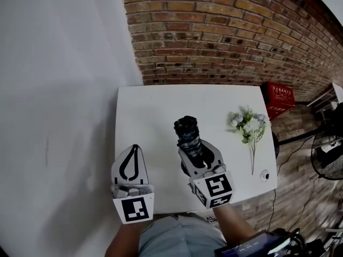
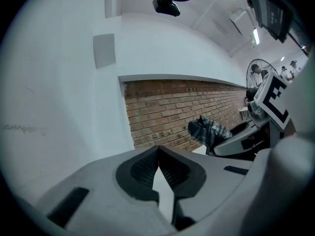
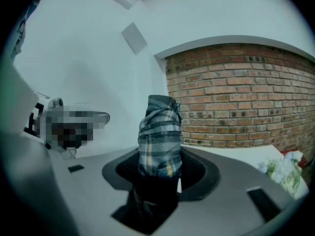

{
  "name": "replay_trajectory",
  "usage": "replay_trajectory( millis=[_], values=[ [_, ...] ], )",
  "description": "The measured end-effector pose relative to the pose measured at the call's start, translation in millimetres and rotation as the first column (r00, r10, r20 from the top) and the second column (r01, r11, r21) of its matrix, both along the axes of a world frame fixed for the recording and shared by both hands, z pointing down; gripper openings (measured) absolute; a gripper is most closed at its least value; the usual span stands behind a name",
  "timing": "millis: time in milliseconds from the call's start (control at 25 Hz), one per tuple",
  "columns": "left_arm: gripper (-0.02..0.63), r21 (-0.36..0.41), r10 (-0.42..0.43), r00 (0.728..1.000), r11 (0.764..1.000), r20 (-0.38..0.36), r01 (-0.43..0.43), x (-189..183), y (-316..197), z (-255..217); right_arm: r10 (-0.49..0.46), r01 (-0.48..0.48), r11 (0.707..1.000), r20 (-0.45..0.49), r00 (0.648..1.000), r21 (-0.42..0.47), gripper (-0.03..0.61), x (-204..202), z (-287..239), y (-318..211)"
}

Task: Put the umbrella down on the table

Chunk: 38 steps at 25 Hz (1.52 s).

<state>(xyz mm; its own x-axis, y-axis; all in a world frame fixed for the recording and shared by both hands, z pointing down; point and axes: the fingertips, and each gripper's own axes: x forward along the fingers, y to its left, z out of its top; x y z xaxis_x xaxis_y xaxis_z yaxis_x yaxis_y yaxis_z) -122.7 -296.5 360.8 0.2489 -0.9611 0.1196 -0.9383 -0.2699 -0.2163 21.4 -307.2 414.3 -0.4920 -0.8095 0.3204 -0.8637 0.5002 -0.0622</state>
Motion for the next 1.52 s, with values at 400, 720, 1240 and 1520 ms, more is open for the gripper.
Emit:
replay_trajectory(
  millis=[400, 720, 1240, 1520],
  values=[
    [0.009, -0.058, 0.010, 1.000, 0.998, -0.007, -0.011, -4, -8, 26, 0.001, -0.003, 0.997, -0.023, 1.000, -0.079, 0.201, -7, 40, -3],
    [0.009, -0.085, 0.012, 1.000, 0.996, -0.012, -0.013, -7, -21, 43, 0.008, -0.012, 0.992, -0.035, 0.999, -0.129, 0.201, -7, 68, -7],
    [0.009, -0.124, 0.009, 1.000, 0.992, -0.006, -0.010, -17, -36, 66, 0.012, -0.021, 0.982, -0.048, 0.999, -0.189, 0.202, -11, 102, -11],
    [0.009, -0.133, 0.011, 1.000, 0.991, 0.005, -0.011, -21, -43, 77, 0.013, -0.023, 0.978, -0.048, 0.999, -0.209, 0.204, -13, 114, -17]
  ],
)
